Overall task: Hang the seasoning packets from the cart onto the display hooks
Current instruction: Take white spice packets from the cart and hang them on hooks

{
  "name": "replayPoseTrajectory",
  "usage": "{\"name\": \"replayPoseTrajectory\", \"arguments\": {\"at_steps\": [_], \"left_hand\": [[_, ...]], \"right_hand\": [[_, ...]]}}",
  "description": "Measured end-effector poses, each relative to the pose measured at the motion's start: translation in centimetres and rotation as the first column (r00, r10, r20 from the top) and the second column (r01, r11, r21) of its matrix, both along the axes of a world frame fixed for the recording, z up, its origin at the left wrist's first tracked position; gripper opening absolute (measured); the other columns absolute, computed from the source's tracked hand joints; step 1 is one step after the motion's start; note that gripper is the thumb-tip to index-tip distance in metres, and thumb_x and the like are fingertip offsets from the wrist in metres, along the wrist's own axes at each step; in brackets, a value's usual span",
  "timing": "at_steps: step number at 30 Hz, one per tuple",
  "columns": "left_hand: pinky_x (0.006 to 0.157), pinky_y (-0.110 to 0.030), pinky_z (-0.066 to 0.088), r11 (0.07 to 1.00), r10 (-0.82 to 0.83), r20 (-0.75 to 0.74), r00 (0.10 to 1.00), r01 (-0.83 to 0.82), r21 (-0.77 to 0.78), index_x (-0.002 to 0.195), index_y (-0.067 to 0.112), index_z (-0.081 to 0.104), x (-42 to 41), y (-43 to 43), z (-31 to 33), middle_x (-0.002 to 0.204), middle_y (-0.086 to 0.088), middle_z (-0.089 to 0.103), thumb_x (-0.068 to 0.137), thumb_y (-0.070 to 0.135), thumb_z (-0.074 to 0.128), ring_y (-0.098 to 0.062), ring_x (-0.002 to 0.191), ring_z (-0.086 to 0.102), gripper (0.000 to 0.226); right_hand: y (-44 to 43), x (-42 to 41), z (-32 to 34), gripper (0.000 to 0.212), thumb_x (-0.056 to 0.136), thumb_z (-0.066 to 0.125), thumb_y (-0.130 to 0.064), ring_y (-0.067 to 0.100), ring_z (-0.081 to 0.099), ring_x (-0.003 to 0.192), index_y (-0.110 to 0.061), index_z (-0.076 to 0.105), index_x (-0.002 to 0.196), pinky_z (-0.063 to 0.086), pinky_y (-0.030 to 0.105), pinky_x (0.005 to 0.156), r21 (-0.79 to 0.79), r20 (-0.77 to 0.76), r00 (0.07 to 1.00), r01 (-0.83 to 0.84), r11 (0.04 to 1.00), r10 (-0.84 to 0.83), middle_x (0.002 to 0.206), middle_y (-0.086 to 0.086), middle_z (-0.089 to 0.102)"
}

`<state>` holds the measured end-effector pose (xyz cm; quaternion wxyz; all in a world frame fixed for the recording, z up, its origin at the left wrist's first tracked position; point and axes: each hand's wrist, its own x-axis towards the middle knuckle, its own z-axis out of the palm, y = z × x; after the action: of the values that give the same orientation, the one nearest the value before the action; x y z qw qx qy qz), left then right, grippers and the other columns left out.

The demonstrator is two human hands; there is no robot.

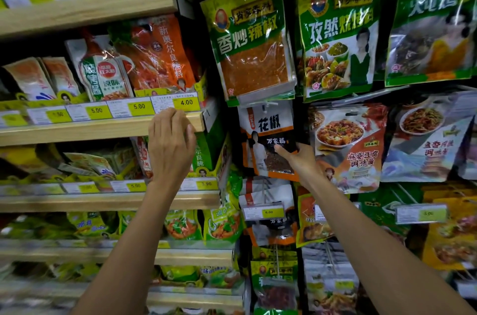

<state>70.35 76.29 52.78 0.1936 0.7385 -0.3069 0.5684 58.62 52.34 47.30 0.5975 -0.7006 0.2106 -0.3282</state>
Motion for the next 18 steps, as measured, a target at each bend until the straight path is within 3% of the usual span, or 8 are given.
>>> {"name": "replayPoseTrajectory", "arguments": {"at_steps": [2,5,8,10,12,15,18], "left_hand": [[0.102,-0.044,0.038,1.0,0.005,-0.015,1.0,-0.005,0.016,0.118,-0.004,0.054,-0.4,0.3,0.0,0.119,-0.023,0.056,0.098,0.016,0.044,-0.037,0.113,0.05,0.03],[0.106,-0.047,0.038,1.0,-0.007,-0.037,0.999,0.008,0.012,0.124,-0.006,0.052,-1.2,0.4,-0.2,0.125,-0.024,0.055,0.098,0.013,0.046,-0.038,0.118,0.05,0.033],[0.107,-0.05,0.037,0.999,-0.031,-0.047,0.998,0.029,-0.04,0.124,-0.008,0.052,-2.6,0.2,-0.7,0.129,-0.025,0.054,0.097,0.009,0.045,-0.039,0.121,0.049,0.033],[0.105,-0.049,0.038,0.997,-0.049,-0.023,0.999,0.048,-0.065,0.122,-0.008,0.053,-3.8,-0.3,-1.2,0.127,-0.026,0.055,0.097,0.008,0.043,-0.039,0.119,0.05,0.031],[0.104,-0.046,0.037,0.992,-0.11,-0.024,0.994,0.108,-0.059,0.122,-0.009,0.053,-5.6,-1.3,-2.5,0.124,-0.026,0.057,0.097,0.007,0.041,-0.037,0.118,0.049,0.031],[0.102,-0.044,0.039,0.963,-0.265,-0.146,0.953,0.269,0.007,0.121,-0.009,0.055,-9.8,-3.9,-6.1,0.123,-0.025,0.058,0.098,0.01,0.041,-0.036,0.116,0.051,0.033],[0.094,-0.043,0.045,0.902,-0.373,-0.418,0.829,0.429,0.045,0.12,-0.005,0.058,-15.4,-7.7,-11.2,0.118,-0.021,0.061,0.099,0.017,0.038,-0.031,0.11,0.054,0.036]], "right_hand": [[0.4,-1.1,-0.4,0.03,0.088,0.07,-0.022,0.027,0.063,0.105,-0.003,0.066,0.11,0.051,0.024,0.076,-0.072,-0.018,0.999,0.046,0.996,-0.047,0.101,0.009,0.067],[1.6,-3.0,-0.8,0.037,0.091,0.066,-0.018,0.028,0.06,0.111,0.003,0.059,0.121,0.049,0.035,0.092,-0.158,-0.032,0.991,0.122,0.98,-0.129,0.116,0.017,0.066],[3.1,-5.7,-1.4,0.042,0.096,0.058,-0.016,0.027,0.051,0.124,0.0,0.048,0.134,0.043,0.037,0.104,-0.203,-0.057,0.983,0.163,0.966,-0.177,0.132,0.015,0.056],[3.8,-7.9,-2.1,0.04,0.099,0.054,-0.018,0.025,0.051,0.125,-0.005,0.048,0.136,0.043,0.04,0.104,-0.218,-0.057,0.982,0.164,0.962,-0.18,0.134,0.011,0.054],[4.1,-10.7,-3.1,0.036,0.1,0.052,-0.02,0.02,0.055,0.116,-0.008,0.051,0.134,0.046,0.032,0.099,-0.229,-0.063,0.979,0.177,0.957,-0.196,0.128,0.006,0.059],[3.6,-15.9,-5.7,0.031,0.101,0.049,-0.026,0.007,0.055,0.096,-0.015,0.055,0.13,0.044,0.009,0.08,-0.198,-0.097,0.973,0.188,0.962,-0.21,0.11,-0.006,0.06],[2.0,-22.2,-9.5,0.027,0.101,0.046,-0.032,0.003,0.059,0.089,-0.02,0.06,0.121,0.047,0.011,0.073,-0.115,-0.145,0.951,0.258,0.959,-0.274,0.097,-0.014,0.062]]}}
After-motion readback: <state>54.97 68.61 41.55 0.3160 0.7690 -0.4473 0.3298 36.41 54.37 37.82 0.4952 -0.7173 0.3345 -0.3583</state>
